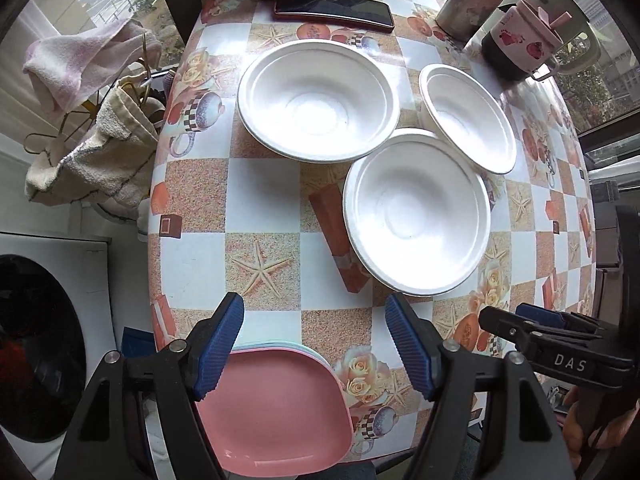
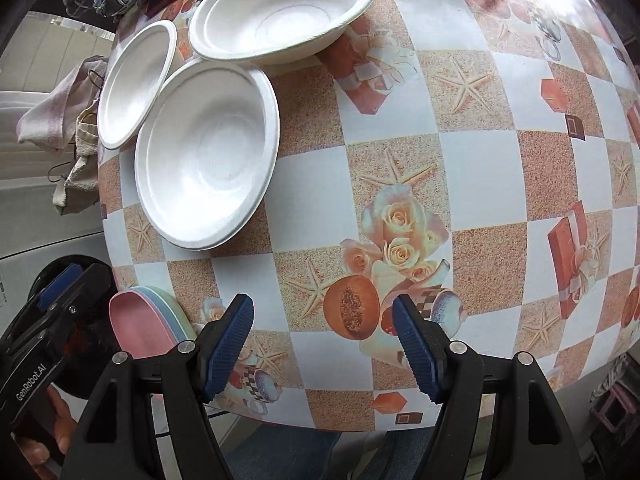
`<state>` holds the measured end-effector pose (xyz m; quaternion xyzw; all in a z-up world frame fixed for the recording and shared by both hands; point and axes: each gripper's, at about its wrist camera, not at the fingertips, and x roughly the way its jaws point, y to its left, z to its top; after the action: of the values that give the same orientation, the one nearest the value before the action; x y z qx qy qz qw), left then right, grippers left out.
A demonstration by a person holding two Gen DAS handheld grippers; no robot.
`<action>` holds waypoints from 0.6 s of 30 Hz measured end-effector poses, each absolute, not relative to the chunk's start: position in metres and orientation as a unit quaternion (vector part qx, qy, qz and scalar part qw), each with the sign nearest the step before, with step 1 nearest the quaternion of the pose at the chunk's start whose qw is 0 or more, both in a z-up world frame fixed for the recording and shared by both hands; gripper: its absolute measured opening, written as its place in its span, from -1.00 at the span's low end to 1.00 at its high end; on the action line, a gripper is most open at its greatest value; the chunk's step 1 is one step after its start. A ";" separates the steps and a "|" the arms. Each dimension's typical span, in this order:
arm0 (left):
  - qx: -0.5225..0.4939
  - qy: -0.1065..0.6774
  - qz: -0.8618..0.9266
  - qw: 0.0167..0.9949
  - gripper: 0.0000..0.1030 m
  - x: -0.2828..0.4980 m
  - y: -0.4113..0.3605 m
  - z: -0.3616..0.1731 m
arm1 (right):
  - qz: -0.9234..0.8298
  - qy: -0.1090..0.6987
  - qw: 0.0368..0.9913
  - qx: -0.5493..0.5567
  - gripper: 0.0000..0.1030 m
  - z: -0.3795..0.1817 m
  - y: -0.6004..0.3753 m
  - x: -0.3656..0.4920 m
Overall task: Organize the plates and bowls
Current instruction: 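Move both grippers toward the white bowls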
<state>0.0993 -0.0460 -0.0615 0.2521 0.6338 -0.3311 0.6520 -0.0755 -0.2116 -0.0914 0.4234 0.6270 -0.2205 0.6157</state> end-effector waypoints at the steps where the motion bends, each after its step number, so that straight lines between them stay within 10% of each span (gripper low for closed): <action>1: 0.251 0.637 -0.329 0.650 0.49 0.102 -0.052 -0.065 | -0.222 0.624 0.618 0.424 0.42 -0.091 -0.217 -0.067; 14: 0.248 0.668 -0.295 0.637 0.46 0.123 -0.099 -0.119 | -0.217 0.611 0.624 0.436 0.42 -0.125 -0.250 -0.007; 18: 0.249 0.685 -0.282 0.623 -0.19 0.125 -0.104 -0.134 | -0.214 0.615 0.618 0.439 0.42 -0.135 -0.249 -0.002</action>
<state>0.1247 -0.1045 -0.1342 0.2493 0.6853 -0.2821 0.6234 -0.0016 -0.2495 -0.1348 0.4393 0.6154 -0.2140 0.6184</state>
